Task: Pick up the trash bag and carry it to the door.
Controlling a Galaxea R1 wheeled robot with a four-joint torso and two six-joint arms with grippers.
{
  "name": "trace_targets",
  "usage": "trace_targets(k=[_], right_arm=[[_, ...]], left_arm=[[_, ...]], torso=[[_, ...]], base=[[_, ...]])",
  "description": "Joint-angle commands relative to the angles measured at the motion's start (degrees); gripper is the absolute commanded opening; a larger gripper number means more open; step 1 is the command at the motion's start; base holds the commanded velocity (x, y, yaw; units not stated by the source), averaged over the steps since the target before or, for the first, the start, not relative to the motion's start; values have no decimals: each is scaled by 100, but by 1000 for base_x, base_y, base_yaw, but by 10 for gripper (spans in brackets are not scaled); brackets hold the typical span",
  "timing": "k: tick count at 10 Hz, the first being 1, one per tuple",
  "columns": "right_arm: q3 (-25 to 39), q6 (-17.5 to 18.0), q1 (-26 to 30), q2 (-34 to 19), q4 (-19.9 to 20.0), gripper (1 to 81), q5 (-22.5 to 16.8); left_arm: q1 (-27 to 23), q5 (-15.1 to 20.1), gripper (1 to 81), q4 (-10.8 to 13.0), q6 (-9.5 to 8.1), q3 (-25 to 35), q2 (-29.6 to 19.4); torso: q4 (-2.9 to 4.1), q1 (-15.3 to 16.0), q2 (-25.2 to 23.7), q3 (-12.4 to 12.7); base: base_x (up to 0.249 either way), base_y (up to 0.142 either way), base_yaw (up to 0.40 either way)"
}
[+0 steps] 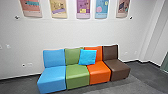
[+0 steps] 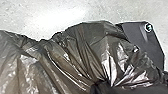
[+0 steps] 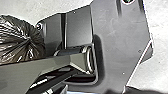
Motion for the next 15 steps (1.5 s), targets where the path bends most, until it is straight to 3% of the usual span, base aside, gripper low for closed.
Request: trace_targets(k=[1,6,15], right_arm=[[31,-15,233,-6,-48,811,-387],[-259,-15,234,178,-83,811,-396],[-268,-24,207,178,-74,811,-396]], left_arm=[[-297,317,10,36,37,-284,108],[-306,308,10,159,37,-459,231],[-332,343,10,141,37,-459,205]], torso=[[0,0,0,-2],[0,-4,0,48],[0,-6,0,48]], base=[[0,0,0],[0,0,0],[0,0,0]])
